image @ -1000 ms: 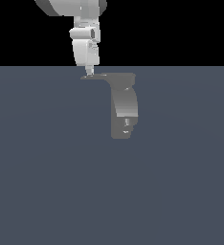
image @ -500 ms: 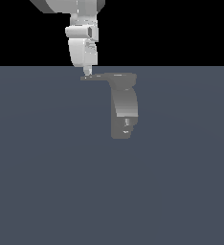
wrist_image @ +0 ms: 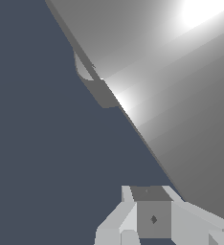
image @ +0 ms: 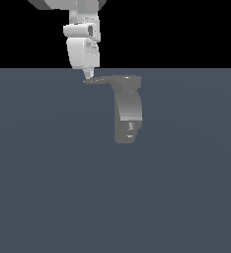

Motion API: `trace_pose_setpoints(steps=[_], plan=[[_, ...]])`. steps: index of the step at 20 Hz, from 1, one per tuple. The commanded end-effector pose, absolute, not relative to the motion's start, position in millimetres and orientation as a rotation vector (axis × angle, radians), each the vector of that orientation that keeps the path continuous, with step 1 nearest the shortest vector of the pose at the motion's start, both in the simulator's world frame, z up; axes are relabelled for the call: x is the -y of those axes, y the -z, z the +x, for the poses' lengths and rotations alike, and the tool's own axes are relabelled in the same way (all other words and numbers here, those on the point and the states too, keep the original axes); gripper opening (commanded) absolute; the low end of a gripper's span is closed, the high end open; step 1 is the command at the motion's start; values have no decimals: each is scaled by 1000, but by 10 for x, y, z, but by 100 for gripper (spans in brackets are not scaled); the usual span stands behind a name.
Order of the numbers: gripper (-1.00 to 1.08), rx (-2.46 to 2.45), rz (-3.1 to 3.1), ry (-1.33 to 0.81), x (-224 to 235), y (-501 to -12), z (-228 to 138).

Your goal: Turn on the faucet by rotating a designated handle.

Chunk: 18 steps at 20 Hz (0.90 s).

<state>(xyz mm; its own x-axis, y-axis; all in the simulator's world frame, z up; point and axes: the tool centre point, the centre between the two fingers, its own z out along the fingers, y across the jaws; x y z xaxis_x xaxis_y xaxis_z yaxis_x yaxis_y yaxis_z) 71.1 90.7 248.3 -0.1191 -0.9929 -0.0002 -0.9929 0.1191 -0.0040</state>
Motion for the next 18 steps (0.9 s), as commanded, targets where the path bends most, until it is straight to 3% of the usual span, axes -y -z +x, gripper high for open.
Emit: trace_pose_setpoints(steps=[1,18], plan=[[-100,-2345,-2091,0,-950,-2482,617],[-100,-2347,-2086,2,-825,-2482,253]])
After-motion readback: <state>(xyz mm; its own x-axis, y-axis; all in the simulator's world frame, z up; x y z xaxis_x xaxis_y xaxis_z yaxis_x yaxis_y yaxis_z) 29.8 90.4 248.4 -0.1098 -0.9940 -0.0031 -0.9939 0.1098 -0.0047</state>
